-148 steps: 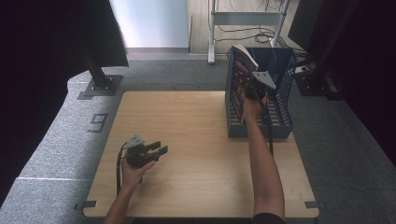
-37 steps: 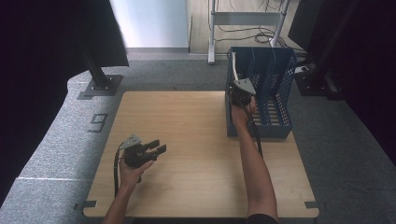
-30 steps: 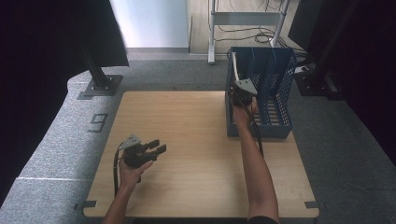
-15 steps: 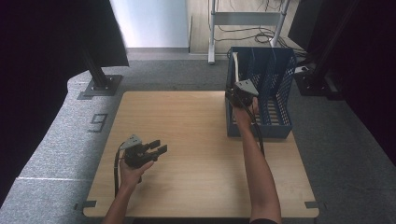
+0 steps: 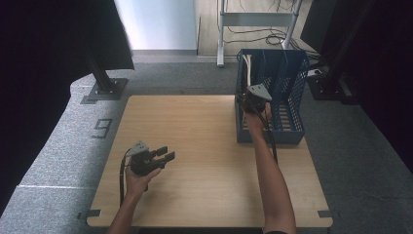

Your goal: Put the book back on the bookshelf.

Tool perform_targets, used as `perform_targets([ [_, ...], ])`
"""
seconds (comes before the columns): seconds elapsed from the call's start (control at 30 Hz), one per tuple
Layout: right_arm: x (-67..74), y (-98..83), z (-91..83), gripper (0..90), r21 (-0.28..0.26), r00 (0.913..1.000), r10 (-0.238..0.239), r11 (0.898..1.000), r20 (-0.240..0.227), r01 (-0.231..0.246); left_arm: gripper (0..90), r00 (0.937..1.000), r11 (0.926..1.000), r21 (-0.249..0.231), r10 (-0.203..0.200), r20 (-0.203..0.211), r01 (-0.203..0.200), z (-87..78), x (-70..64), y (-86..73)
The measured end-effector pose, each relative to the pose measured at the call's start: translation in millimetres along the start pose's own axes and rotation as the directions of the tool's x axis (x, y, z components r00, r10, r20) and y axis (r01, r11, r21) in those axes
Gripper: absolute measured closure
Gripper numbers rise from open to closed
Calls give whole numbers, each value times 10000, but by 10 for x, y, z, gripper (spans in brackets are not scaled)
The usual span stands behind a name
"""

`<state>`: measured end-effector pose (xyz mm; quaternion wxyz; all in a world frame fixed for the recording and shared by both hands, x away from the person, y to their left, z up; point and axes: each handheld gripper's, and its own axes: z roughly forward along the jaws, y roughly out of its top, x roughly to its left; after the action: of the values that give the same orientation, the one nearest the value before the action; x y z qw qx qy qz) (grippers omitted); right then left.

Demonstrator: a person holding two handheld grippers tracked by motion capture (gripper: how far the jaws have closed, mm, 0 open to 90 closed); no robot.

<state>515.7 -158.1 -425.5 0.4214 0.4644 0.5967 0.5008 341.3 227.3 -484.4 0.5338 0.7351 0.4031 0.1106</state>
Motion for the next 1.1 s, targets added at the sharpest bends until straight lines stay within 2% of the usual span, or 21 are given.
perform_targets([
  [0.2,28,41,-44,718,-165,9982,-579,9982,153,582,517,10000,10000,-7,0,8,0,2,-1,1],
  [0.37,52,62,-54,772,-57,9912,-1273,9918,374,1276,517,10000,10000,-28,-3,2,3,-1,1,1],
  [0.5,-9,72,-67,791,37,9892,-1384,9904,484,1384,518,10000,10000,-21,-14,6,14,0,5,2],
  [0.7,-91,75,-87,796,95,9897,-1336,9910,507,1332,517,10000,10000,8,-24,9,24,11,-2,0],
  [0.87,-37,69,-90,788,57,9890,-1432,9897,356,1431,517,10000,10000,21,1,17,-1,15,-3,0],
  [1.1,32,71,-92,685,-45,9898,-1417,9899,-116,1416,516,10000,10000,29,-8,22,7,12,-1,-1],
])
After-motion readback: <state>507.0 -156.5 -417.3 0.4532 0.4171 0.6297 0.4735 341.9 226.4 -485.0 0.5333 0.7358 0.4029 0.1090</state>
